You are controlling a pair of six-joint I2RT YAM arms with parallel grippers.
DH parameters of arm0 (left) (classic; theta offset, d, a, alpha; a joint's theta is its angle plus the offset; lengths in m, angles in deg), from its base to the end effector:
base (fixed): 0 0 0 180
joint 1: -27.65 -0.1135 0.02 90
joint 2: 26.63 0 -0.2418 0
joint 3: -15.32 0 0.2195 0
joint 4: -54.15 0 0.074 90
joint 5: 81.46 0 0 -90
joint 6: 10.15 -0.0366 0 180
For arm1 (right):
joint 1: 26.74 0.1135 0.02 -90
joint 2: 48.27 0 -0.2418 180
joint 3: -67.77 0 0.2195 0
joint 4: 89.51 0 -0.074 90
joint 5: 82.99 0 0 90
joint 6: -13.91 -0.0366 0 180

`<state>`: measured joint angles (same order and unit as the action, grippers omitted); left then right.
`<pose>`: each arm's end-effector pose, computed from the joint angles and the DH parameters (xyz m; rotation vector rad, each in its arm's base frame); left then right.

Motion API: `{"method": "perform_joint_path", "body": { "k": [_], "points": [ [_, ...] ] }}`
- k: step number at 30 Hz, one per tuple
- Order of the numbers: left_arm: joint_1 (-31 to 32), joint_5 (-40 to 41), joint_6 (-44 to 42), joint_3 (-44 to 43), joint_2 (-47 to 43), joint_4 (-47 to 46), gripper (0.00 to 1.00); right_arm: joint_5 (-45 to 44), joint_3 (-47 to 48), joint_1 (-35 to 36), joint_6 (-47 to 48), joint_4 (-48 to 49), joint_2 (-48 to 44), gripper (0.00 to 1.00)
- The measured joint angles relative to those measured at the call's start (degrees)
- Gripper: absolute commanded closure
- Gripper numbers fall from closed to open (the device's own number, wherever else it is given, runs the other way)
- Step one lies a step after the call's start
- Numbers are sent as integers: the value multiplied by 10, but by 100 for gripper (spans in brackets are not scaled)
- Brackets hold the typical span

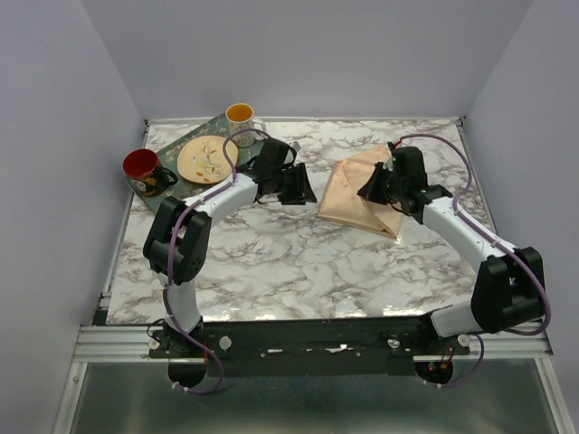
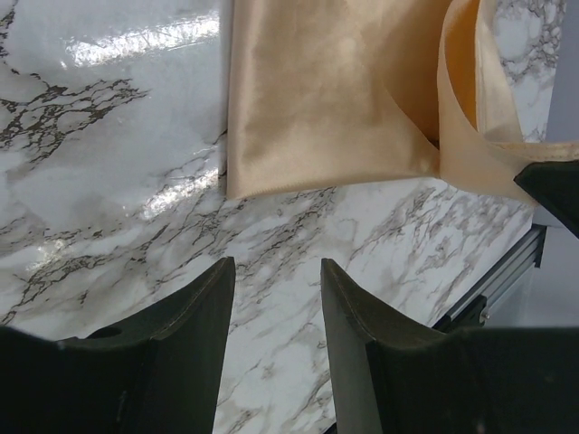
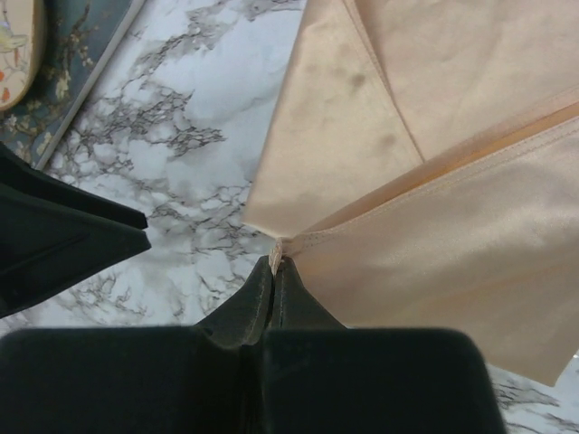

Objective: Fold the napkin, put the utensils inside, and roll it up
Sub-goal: Fold the napkin

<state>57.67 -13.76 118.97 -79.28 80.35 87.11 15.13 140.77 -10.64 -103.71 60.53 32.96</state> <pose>0.3228 -0.2026 0.2210 0.0035 2.5378 -1.0001 0.2743 0.0846 0.2529 0.1513 2.2868 0.5651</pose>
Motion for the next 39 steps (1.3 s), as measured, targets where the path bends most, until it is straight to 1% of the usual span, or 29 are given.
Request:
{"method": "perform_joint_path", "body": {
  "k": [7,14,22,30,35,39],
  "points": [
    [-8,3,4,5,11,-3,48,6,41,33,-14,5,42,99],
    [-8,5,6,5,18,-4,48,19,47,52,-24,8,65,99],
    [-8,12,9,5,55,-11,49,45,49,56,-22,16,87,98],
    [-15,22,9,3,64,-11,49,68,93,57,-17,21,175,97],
    [-16,24,9,3,64,-11,49,68,113,57,-19,24,203,97],
    [-18,24,8,3,64,-11,49,68,120,61,-24,30,217,93]
  ]
}}
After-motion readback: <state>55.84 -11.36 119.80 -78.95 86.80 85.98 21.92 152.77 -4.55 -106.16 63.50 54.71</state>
